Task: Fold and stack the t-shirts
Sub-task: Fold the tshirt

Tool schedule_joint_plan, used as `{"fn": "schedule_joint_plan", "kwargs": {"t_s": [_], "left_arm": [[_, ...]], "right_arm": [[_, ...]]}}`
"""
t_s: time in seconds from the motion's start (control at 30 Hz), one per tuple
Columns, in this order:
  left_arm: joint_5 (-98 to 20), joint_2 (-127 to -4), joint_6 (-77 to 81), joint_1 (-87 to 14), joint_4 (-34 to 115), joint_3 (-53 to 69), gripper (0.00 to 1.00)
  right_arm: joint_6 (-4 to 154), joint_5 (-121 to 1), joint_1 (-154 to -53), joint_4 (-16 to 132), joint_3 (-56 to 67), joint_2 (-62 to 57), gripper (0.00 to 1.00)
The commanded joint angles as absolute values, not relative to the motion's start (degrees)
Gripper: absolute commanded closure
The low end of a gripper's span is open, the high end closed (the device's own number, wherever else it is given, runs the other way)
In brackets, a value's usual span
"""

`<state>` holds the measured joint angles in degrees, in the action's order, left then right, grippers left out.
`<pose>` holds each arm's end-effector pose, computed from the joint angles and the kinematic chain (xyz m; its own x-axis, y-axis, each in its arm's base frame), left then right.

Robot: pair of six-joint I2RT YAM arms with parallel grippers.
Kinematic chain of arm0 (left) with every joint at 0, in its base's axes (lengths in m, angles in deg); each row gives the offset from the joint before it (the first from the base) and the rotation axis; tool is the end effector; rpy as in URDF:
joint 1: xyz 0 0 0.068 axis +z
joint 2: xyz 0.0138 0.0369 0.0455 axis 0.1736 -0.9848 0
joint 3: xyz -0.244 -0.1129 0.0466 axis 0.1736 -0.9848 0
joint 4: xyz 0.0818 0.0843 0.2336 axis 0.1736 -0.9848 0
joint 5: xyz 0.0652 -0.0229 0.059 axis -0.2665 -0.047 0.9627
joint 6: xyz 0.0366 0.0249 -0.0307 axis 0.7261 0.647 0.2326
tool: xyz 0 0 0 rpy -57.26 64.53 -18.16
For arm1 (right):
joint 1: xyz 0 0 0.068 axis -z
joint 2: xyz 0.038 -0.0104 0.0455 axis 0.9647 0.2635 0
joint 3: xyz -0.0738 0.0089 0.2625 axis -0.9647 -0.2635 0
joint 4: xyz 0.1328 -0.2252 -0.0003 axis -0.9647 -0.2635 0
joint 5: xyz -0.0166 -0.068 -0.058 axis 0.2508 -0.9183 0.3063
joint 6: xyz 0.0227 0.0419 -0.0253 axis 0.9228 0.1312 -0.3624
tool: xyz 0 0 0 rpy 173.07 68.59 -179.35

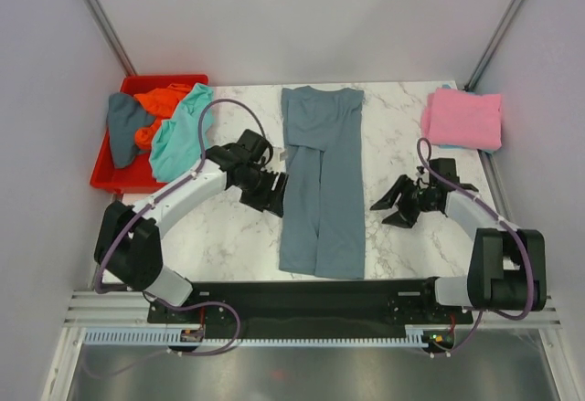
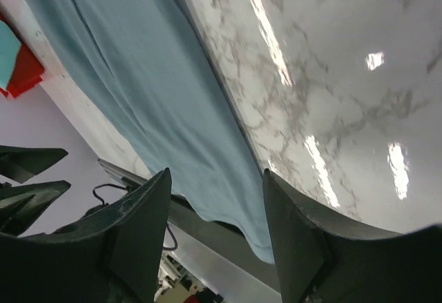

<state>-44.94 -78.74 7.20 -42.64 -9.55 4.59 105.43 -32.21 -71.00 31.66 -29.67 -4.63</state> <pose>0.2533 -0.1725 0.2492 -0.8433 0.4107 -0.3467 0.5087 0.8182 -0.2681 0.2428 0.0048 0.1721 -0.8354 0.5496 -0.0094 0.4025 0.6233 0.6704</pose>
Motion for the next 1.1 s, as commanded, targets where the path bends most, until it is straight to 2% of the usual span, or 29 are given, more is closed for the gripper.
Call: {"fn": "schedule_joint_plan", "kwargs": {"t_s": [0.0,0.13,0.3,0.5,0.73,0.93,1.07], "left_arm": [[-63.42,-74.3,-17.87,-43.39,0.56,-1.29,0.32],[-64.23,-73.07,-20.18,-43.75,6.54,-9.37,0.33],[-65.28,-73.33,-22.99,-42.78,8.75,-17.37,0.35],[-64.05,-74.56,-23.69,-40.85,9.45,-19.66,0.36],[-65.37,-76.84,-27.21,-40.58,15.6,-22.66,0.35],[-66.86,-79.13,-28.53,-40.58,16.22,-24.07,0.38],[-67.56,-80.54,-29.14,-40.76,17.89,-24.15,0.42]], "right_arm": [[107.39,-29.74,-71.82,33.11,-35.6,-12.34,0.36],[106.78,-32.47,-74.45,30.75,-40.63,-17.8,0.37],[106.69,-35.37,-80.77,26.88,-40.98,-14.57,0.37],[108.1,-35.11,-85.97,25.91,-39.58,-6.92,0.37],[110.47,-34.76,-89.84,26.25,-41.95,-5.77,0.37],[110.82,-33.52,-91.51,26.43,-41.77,-4.01,0.41],[111.17,-32.74,-91.77,27.31,-42.65,-4.53,0.49]]}}
